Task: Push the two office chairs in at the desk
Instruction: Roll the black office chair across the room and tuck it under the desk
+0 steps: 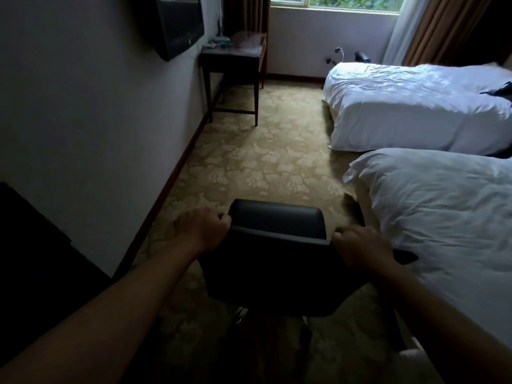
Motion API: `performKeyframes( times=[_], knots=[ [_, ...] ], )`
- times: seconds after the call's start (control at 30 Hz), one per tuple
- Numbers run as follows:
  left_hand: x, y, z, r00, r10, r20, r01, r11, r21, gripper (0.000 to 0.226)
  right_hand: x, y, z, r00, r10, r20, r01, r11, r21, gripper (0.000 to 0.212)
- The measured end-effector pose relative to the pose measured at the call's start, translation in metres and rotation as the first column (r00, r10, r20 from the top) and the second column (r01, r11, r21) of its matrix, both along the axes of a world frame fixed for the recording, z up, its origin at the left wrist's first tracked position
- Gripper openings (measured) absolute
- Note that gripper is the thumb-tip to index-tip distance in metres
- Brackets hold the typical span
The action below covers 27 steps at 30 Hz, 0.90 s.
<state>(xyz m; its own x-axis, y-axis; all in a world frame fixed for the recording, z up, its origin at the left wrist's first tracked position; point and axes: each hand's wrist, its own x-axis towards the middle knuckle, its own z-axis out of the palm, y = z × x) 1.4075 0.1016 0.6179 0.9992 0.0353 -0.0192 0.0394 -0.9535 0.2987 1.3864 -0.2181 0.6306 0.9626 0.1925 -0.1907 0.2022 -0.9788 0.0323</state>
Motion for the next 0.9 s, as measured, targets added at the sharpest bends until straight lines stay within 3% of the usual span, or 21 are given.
performKeyframes(
  times=[0.23, 0.37, 0.47, 0.57, 0.7, 0.9],
  knots=[
    [0.143, 0.02, -0.001, 0.998, 0.013, 0.061, -0.013, 1.0, -0.001, 0.037, 0.137, 0.018, -0.001, 0.996, -0.044, 0.075, 0.043, 0.999, 0.02, 0.031],
    [0.222, 0.029, 0.002, 0.997, 0.011, 0.074, -0.01, 1.0, -0.02, 0.033, 0.224, 0.029, -0.001, 0.985, -0.174, 0.01, 0.172, 0.979, 0.112, 0.042],
    [0.283, 0.037, 0.001, 0.992, -0.007, 0.125, -0.004, 0.996, 0.091, 0.04, 0.295, 0.037, -0.006, 0.988, -0.14, -0.059, 0.146, 0.982, 0.122, 0.046],
    [0.346, 0.046, -0.005, 0.987, 0.054, 0.154, -0.084, 0.977, 0.195, 0.038, 0.366, 0.04, -0.011, 0.987, -0.069, -0.142, 0.093, 0.981, 0.173, 0.036],
    [0.425, 0.059, -0.007, 0.993, 0.046, 0.112, -0.069, 0.975, 0.213, 0.046, 0.44, 0.05, -0.022, 0.995, 0.011, -0.104, 0.008, 0.983, 0.181, 0.04],
    [0.521, 0.086, 0.002, 0.998, 0.001, 0.06, -0.01, 0.989, 0.145, 0.048, 0.52, 0.08, -0.018, 0.996, -0.091, -0.009, 0.09, 0.958, 0.27, 0.042]
  ],
)
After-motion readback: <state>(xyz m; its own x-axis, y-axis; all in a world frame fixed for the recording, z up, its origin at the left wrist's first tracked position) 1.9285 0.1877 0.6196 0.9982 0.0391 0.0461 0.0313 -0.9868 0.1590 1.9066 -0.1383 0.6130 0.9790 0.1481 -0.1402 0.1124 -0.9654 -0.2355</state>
